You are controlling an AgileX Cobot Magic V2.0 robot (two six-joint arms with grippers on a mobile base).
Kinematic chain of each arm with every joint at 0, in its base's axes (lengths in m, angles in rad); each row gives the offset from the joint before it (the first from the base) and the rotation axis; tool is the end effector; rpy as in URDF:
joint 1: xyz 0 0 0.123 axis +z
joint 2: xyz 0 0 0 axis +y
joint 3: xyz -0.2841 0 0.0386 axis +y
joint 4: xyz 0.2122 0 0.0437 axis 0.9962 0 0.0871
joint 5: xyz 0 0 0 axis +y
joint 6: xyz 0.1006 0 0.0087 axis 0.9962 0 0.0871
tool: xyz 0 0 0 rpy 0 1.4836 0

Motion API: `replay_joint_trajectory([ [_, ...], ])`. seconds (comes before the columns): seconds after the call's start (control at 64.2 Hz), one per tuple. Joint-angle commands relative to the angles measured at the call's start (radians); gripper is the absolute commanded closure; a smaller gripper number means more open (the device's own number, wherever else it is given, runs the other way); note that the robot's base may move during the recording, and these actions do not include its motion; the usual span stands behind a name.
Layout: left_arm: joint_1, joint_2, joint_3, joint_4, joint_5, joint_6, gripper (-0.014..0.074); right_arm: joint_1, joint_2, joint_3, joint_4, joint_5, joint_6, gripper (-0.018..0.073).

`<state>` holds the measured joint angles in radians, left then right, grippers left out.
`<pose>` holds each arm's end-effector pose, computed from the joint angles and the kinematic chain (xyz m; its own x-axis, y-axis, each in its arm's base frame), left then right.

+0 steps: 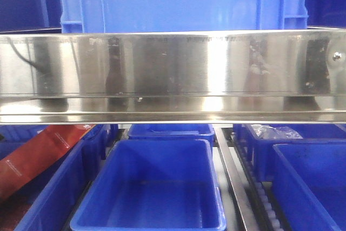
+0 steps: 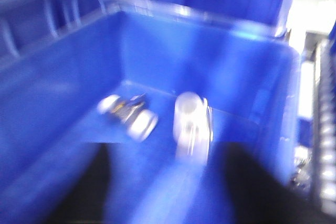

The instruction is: Place valve from conveyor to right shelf box

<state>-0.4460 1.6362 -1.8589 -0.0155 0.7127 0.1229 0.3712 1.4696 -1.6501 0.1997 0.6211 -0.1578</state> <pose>0.3128 -0.1507 0.4538 -0.3026 0.2677 -0.9148 0.4763 0.8738 0.0981 0.2800 0.1215 0.4567 -0.3167 -0.1176 -0.9412 -0.4599 0.8869 0.0439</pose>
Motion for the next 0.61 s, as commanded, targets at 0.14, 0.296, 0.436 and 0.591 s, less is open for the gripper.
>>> replay_joint_trajectory([
  [0.14,0.042,-0.145,0.028,0.005,0.085,-0.004,0.0707,0.001,-0.154,0.033,-0.003,0.049,0.000,0.0720],
  [0.296,0.145,-0.314,0.263,-0.072,-0.020,-0.004,0.0707,0.001,-0.302,0.189,-0.029,-0.026,0.000,0.0721],
  [0.436,0.212,-0.519,0.545,-0.086,-0.165,-0.004,0.0707,0.001,-0.465,0.409,-0.057,-0.125,0.000,0.0721],
  [0.591,0.220,-0.772,0.845,-0.086,-0.352,-0.004,0.0707,0.001,-0.663,0.689,-0.057,-0.253,0.000,0.0721],
])
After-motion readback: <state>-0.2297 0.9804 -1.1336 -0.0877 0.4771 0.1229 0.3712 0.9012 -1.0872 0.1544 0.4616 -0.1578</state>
